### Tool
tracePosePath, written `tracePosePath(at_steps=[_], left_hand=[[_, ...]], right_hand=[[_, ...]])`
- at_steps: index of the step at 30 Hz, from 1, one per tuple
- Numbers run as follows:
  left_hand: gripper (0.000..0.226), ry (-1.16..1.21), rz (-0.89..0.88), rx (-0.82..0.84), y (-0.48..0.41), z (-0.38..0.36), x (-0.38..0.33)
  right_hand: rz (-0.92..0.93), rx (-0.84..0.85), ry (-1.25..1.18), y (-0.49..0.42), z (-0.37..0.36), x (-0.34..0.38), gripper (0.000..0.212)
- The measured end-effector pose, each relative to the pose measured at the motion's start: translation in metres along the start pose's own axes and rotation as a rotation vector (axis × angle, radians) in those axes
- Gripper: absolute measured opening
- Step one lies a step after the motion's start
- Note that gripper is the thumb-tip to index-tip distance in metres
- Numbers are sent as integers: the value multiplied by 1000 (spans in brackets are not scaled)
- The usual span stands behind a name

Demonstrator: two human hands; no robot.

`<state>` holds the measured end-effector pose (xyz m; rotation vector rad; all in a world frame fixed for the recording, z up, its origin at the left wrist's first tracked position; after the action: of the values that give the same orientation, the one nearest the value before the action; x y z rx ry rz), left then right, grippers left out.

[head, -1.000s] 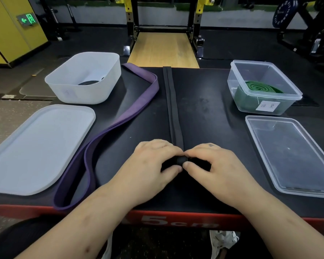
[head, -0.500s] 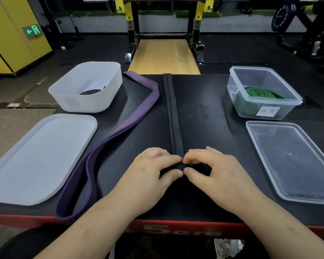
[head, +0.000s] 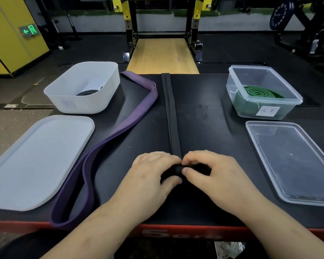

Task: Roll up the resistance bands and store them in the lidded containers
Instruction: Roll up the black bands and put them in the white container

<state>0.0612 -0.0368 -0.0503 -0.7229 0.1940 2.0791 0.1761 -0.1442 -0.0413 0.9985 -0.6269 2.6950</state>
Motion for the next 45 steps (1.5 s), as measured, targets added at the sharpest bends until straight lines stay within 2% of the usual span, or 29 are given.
tracePosePath(at_steps=[2, 7, 12, 18, 22, 25, 29, 32, 36, 45], left_hand=[[35, -5, -5, -17, -3, 2, 0], [36, -38, 29, -6, -15, 2, 3], [39, -11, 57, 15, -11, 4, 4], [35, -14, 10, -13, -15, 6, 3], [37, -17, -42, 6, 6, 4, 1], [46, 8, -9, 16, 19, 1, 5], [48, 6, 12, 33, 17, -2, 5], [50, 1, 32, 7, 16, -1, 6], [39, 21, 53, 23, 17, 3, 3], [41, 77, 138, 37, 13, 1, 11]], right_hand=[[-1, 25, 15, -1, 1, 0, 17], [66, 151, 174, -9, -4, 4, 41], [108, 121, 221, -15, -3, 4, 36], [138, 114, 135, -18, 0, 5, 26], [167, 165, 111, -2, -1, 9, 37], [135, 195, 93, 10, -5, 7, 46], [65, 99, 72, 16, 2, 4, 42], [57, 66, 52, 14, 1, 5, 29], [57, 66, 56, 7, -3, 5, 27], [-18, 100, -65, 14, -5, -11, 31]])
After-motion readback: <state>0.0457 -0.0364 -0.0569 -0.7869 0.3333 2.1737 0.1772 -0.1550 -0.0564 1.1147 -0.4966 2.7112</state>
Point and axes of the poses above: each hand's wrist, its own y-axis away from the middle knuckle, its own z-axis out of the back of the hand, x = y × z, the point moved 8 cm from there along -y, towards the middle knuckle, and after that the axes turned 14 degrees about z, right-handed, at the moved point
